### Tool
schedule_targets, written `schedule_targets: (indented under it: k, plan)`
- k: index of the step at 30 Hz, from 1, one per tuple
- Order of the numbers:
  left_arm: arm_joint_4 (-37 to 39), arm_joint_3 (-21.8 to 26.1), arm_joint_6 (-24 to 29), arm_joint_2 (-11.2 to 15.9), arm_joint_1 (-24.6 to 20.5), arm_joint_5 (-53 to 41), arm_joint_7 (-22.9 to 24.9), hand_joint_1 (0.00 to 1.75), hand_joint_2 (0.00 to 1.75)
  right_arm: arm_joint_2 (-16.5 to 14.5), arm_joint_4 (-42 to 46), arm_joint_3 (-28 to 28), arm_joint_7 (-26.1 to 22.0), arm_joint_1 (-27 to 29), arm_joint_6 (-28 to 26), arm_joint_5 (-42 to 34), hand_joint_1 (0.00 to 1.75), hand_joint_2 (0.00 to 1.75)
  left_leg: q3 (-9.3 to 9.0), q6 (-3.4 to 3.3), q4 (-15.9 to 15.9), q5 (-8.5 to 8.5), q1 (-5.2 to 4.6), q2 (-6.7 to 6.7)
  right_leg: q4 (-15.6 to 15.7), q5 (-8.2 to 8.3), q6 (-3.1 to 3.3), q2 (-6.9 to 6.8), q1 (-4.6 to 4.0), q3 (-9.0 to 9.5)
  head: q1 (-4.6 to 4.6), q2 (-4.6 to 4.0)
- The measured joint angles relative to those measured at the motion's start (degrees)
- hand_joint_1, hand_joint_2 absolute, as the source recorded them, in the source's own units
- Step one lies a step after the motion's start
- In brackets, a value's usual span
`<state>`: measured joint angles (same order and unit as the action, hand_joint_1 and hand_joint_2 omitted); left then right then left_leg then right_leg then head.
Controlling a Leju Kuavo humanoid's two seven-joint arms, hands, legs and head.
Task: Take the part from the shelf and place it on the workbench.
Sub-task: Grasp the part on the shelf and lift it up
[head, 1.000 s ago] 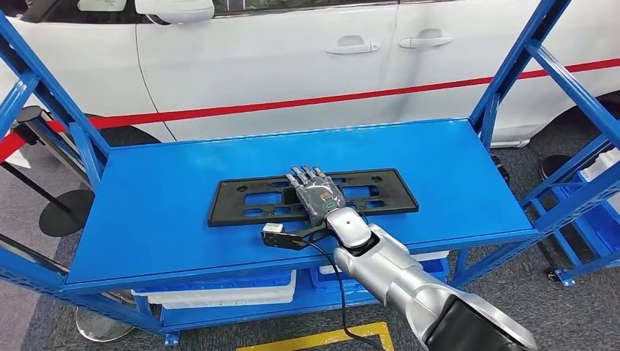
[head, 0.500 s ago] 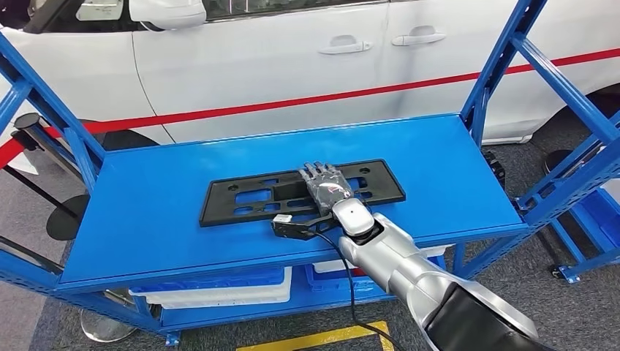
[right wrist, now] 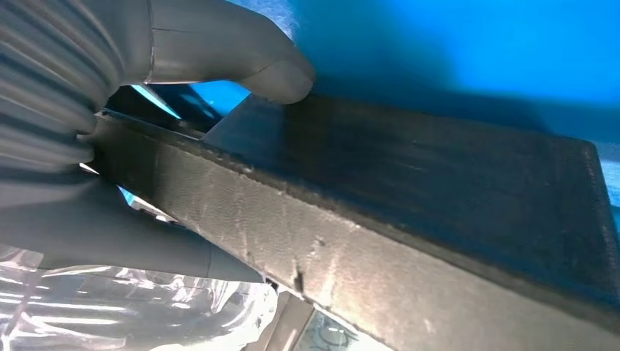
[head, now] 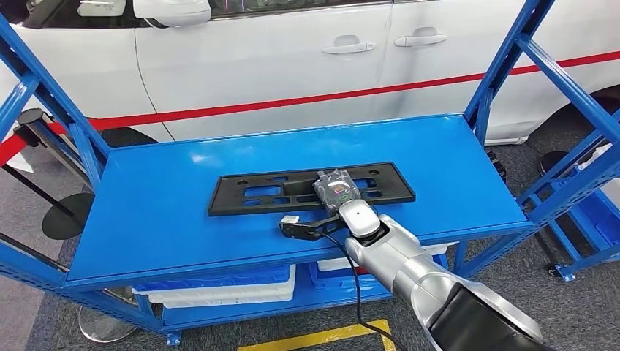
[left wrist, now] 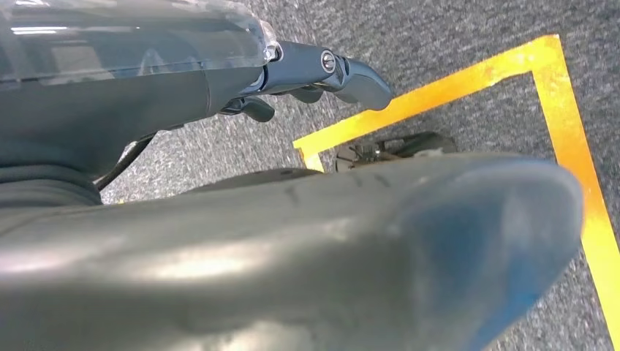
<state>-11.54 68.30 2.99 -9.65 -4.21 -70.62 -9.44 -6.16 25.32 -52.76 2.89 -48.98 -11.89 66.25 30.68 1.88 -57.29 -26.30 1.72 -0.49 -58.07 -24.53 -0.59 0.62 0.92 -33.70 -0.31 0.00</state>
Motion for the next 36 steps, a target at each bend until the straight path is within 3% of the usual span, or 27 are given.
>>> schedule_targets:
  k: [7, 13, 19, 29, 32, 36]
  plan:
    - [0.00, 0.00, -0.22, 0.03, 0.00, -0.01, 0.00, 0.00, 0.00, 0.01, -0.01, 0.01, 0.16, 0.37, -2.59, 0.03, 1.75, 1.75, 0.04, -0.06, -0.04, -0.01, -0.03, 0.01, 0.03, 0.01, -0.07, -0.01, 0.03, -0.03, 0.00, 0.00]
    - [0.00, 0.00, -0.26, 0.02, 0.05, -0.04, 0.05, 0.00, 0.00, 0.31, 0.80, 1.43, 0.93, 1.07, -11.30, -0.49, 1.75, 1.75, 0.31, -0.15, -0.05, 0.09, -0.02, 0.00, 0.00, 0.06, -0.12, -0.02, 0.02, -0.28, 0.00, 0.00]
    - [0.00, 0.01, -0.20, 0.01, 0.15, -0.11, 0.12, 0.00, 0.00, 1.94, 7.72, 6.96, 1.14, 0.67, -17.25, -0.30, 1.75, 1.75, 0.66, -0.21, -0.08, 0.15, -0.02, -0.01, -0.02, 0.12, -0.18, -0.02, 0.03, -0.61, 0.00, 0.00]
    - [0.02, 0.62, 1.32, -0.50, 0.15, 0.85, 0.14, 0.00, 0.00, 2.87, 23.67, 18.32, -4.91, 0.46, -22.24, -1.41, 1.75, 1.75, 0.89, -0.22, -0.09, 0.14, -0.02, -0.01, -0.02, 0.09, -0.20, -0.02, 0.03, -0.85, 0.00, 0.00]
    - [0.02, 0.92, 1.40, -0.61, 0.15, 1.01, 0.09, 0.00, 0.00, 2.90, 27.45, 20.64, -8.83, 1.55, -22.29, -7.10, 1.75, 1.75, 0.91, -0.22, -0.09, 0.14, -0.02, -0.02, -0.02, 0.09, -0.20, -0.03, 0.03, -0.86, 0.00, 0.00]
    - [0.02, 1.28, 1.18, -0.62, 0.10, 1.03, -0.03, 0.00, 0.00, 2.82, 33.50, 24.20, -18.63, 4.17, -15.31, -28.02, 1.54, 1.75, 0.93, -0.22, -0.09, 0.14, -0.02, -0.02, -0.02, 0.09, -0.20, -0.06, 0.03, -0.87, 0.00, 0.00]
